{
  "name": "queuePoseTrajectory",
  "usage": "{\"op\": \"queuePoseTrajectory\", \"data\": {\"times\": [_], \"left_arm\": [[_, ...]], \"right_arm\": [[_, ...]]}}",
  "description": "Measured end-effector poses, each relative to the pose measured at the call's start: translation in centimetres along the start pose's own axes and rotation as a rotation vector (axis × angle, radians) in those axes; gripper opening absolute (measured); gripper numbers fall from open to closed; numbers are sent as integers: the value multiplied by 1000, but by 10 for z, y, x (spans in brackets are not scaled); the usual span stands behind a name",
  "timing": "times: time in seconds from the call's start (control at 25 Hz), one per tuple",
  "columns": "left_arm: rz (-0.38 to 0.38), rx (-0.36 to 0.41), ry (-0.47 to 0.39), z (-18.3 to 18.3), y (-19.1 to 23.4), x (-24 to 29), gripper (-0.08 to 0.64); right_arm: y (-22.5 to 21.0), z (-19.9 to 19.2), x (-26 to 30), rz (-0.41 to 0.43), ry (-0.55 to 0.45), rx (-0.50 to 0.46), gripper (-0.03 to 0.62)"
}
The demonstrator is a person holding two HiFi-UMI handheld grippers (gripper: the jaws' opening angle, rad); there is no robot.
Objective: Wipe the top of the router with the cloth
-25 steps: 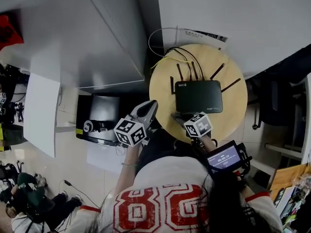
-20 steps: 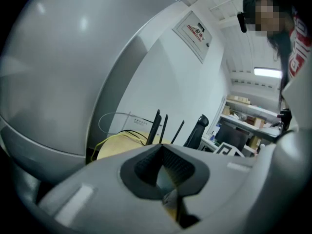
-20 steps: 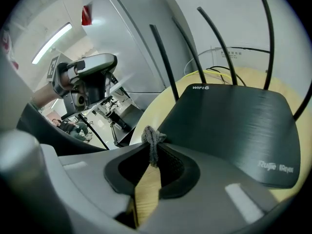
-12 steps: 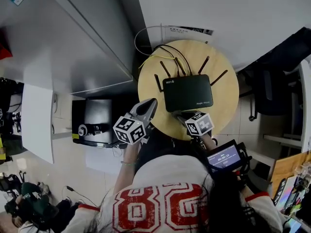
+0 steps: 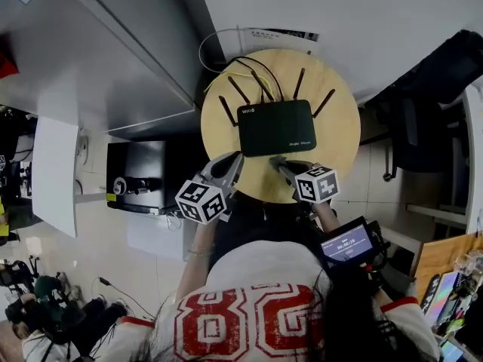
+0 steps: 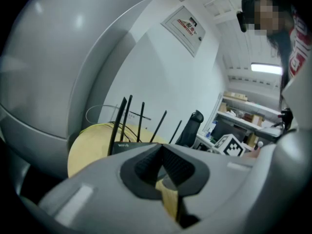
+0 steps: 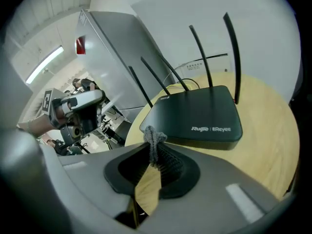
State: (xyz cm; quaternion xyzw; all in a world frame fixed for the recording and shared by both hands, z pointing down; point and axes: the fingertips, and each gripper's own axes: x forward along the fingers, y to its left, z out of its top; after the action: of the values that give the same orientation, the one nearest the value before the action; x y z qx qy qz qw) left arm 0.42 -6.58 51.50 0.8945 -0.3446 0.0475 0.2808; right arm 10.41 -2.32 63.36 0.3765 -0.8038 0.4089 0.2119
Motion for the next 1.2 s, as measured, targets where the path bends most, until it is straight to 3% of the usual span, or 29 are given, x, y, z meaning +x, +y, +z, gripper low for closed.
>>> {"op": "queuePoseTrajectory", "data": {"times": [0.24,0.44,0.64,0.92,1.04,1.2], "left_arm": [[7,-13,66,-44,-36,-27,0],[24,-20,48,-50,-32,-46,0],[-71,14,48,-50,-39,-54,0],[-236,74,93,-69,-55,-128,0],[-243,61,135,-83,-40,-162,0],[-243,30,155,-92,-25,-189,0]], "right_arm": [[0,-27,-14,1,-13,47,43],[7,-31,-23,-21,-47,60,43],[21,-41,-35,-96,-122,103,43],[94,-68,-39,-170,-309,224,43],[130,-80,-43,-201,-403,280,43],[167,-101,-50,-233,-452,311,43]]}}
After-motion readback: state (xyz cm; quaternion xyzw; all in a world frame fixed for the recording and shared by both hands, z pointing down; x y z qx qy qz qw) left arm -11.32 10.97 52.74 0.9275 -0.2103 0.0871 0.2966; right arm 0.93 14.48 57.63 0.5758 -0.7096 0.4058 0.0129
